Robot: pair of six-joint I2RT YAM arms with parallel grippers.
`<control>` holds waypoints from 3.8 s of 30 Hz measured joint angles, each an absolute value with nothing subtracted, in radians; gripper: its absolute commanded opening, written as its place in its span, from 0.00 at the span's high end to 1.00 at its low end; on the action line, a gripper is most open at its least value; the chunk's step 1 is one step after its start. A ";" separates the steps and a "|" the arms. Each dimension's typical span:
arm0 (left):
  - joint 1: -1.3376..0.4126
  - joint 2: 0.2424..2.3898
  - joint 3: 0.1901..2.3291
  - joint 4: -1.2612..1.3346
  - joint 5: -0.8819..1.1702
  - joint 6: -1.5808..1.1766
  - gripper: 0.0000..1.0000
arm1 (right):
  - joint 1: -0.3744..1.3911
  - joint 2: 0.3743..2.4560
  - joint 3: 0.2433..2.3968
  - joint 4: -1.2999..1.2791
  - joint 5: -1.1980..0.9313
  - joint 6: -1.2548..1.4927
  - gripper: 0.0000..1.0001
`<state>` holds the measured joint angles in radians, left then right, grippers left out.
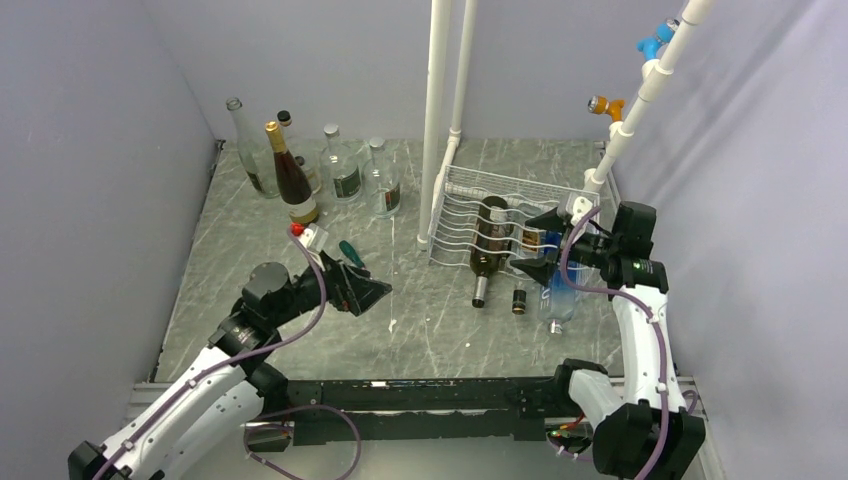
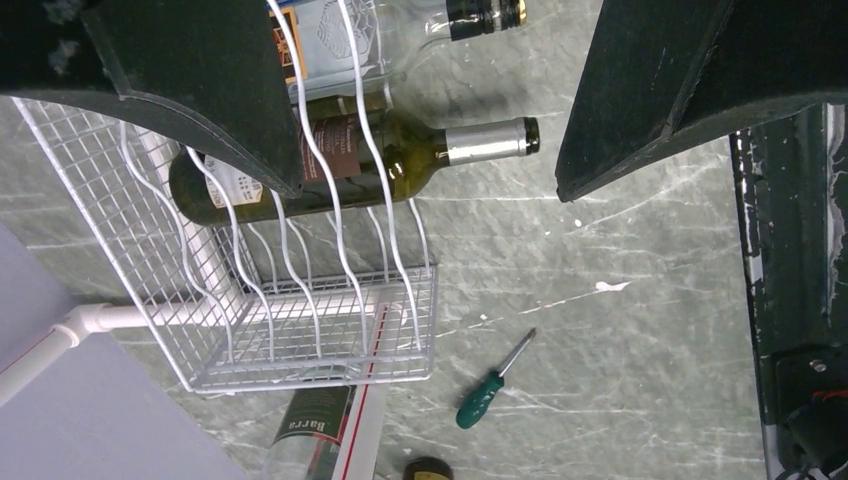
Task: Take the wine bottle off the wine rack
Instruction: Pick up the wine bottle from the wine rack.
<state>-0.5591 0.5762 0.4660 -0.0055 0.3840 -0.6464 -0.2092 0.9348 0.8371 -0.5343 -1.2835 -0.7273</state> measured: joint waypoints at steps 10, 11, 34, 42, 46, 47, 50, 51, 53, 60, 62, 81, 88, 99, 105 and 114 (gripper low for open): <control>-0.671 0.613 0.342 0.172 0.277 -0.643 0.01 | -0.248 0.965 0.848 -0.595 -1.281 -0.747 0.00; -0.678 0.614 0.336 0.192 0.270 -0.644 0.01 | -0.253 0.968 0.851 -0.600 -1.282 -0.752 0.00; -1.029 1.058 0.278 0.707 -0.028 -0.683 0.01 | -0.276 0.971 0.855 -0.555 -1.246 -0.680 0.00; -1.102 1.339 0.399 0.779 -0.203 -0.784 0.04 | -0.276 0.964 0.855 -0.538 -1.235 -0.650 0.00; -1.116 1.428 0.479 0.772 -0.279 -0.872 0.04 | -0.276 0.957 0.855 -0.534 -1.234 -0.643 0.00; -1.119 1.443 0.496 0.760 -0.293 -0.891 0.04 | -0.276 0.955 0.855 -0.533 -1.234 -0.643 0.00; -1.131 1.489 0.567 0.678 -0.345 -0.957 0.05 | -0.276 0.952 0.855 -0.528 -1.234 -0.642 0.00; -1.133 1.500 0.585 0.658 -0.354 -0.970 0.06 | -0.276 0.950 0.855 -0.528 -1.234 -0.641 0.00; -1.138 1.528 0.638 0.588 -0.377 -1.006 0.07 | -0.276 0.948 0.855 -0.524 -1.234 -0.635 0.00; -1.140 1.634 0.781 0.447 -0.398 -1.040 0.17 | -0.276 0.947 0.855 -0.517 -1.234 -0.625 0.00; -1.140 1.662 0.806 0.430 -0.398 -1.041 0.20 | -0.276 0.947 0.855 -0.514 -1.234 -0.624 0.00; -1.077 1.891 1.021 0.352 -0.286 -1.023 0.36 | -0.276 0.941 0.855 -0.512 -1.234 -0.617 0.00; -1.076 1.919 1.042 0.334 -0.274 -1.007 0.38 | -0.276 0.941 0.855 -0.509 -1.232 -0.617 0.00; -1.073 1.979 1.065 0.374 -0.265 -0.985 0.38 | -0.276 0.941 0.855 -0.506 -1.230 -0.617 0.00; -1.066 2.007 1.067 0.426 -0.251 -0.976 0.39 | -0.276 0.941 0.855 -0.506 -1.229 -0.618 0.00; -1.052 2.029 1.066 0.497 -0.212 -0.959 0.41 | -0.276 0.941 0.855 -0.506 -1.228 -0.618 0.00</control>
